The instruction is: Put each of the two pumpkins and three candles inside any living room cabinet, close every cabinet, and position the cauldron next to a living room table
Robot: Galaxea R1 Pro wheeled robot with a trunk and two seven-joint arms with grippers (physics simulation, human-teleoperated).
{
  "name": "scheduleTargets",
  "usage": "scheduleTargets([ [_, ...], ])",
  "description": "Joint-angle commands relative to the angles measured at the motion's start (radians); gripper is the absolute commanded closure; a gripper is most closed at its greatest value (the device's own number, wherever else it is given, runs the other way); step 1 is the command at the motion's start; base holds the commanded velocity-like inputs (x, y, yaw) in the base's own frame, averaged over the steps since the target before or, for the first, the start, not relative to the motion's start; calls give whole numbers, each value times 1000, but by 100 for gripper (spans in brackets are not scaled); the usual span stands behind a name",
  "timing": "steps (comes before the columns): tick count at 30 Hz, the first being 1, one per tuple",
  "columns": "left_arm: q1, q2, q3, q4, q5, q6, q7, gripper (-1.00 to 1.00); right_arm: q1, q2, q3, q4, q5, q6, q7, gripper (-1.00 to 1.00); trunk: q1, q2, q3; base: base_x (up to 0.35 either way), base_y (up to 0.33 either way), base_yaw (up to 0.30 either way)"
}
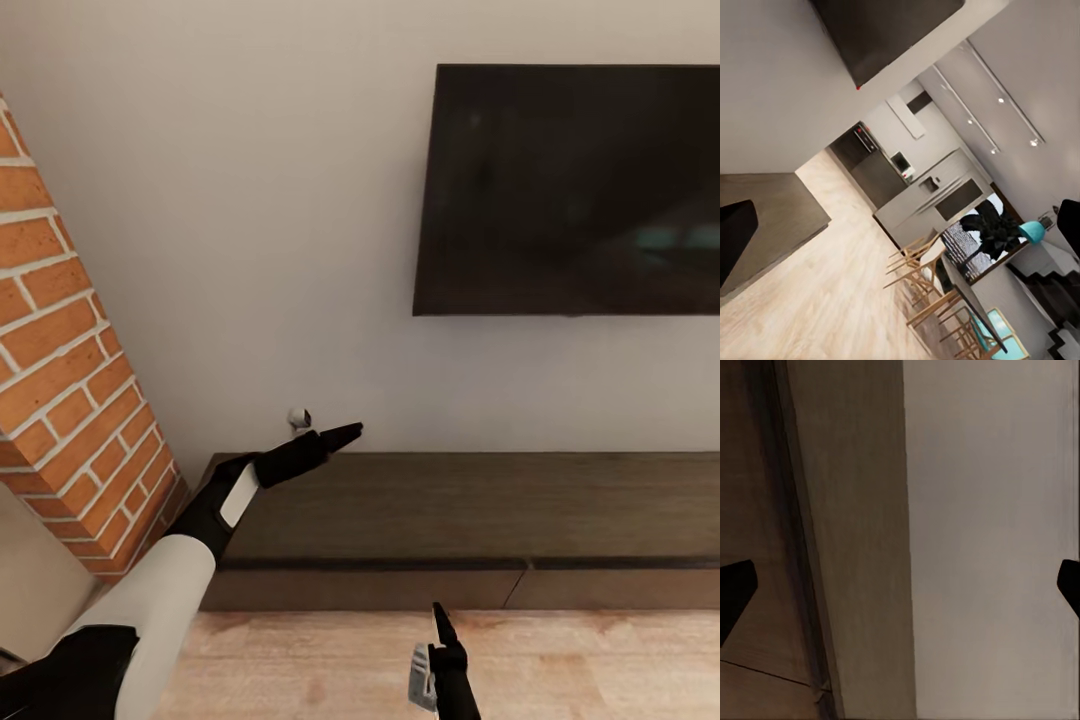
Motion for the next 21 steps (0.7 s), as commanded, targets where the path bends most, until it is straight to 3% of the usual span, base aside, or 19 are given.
scheduleTargets([
  [1,0,-1,0,0,0,-1,0,-100,-24,-1,-1,10,-1,0,2,-100,0,0,0,56,0,0],
  [7,2,-2,0,0,0,-1,1,-100,-129,-3,-4,94,-5,-4,6,-100,0,0,0,12,0,0],
  [15,3,-5,-1,-2,0,-2,0,-100,-154,-3,-4,108,-7,-15,13,-100,0,0,0,0,0,0],
  [21,4,-10,-2,-4,0,-6,-3,-100,-158,-4,-7,105,-11,-19,12,-100,23,-42,-19,0,0,0],
])
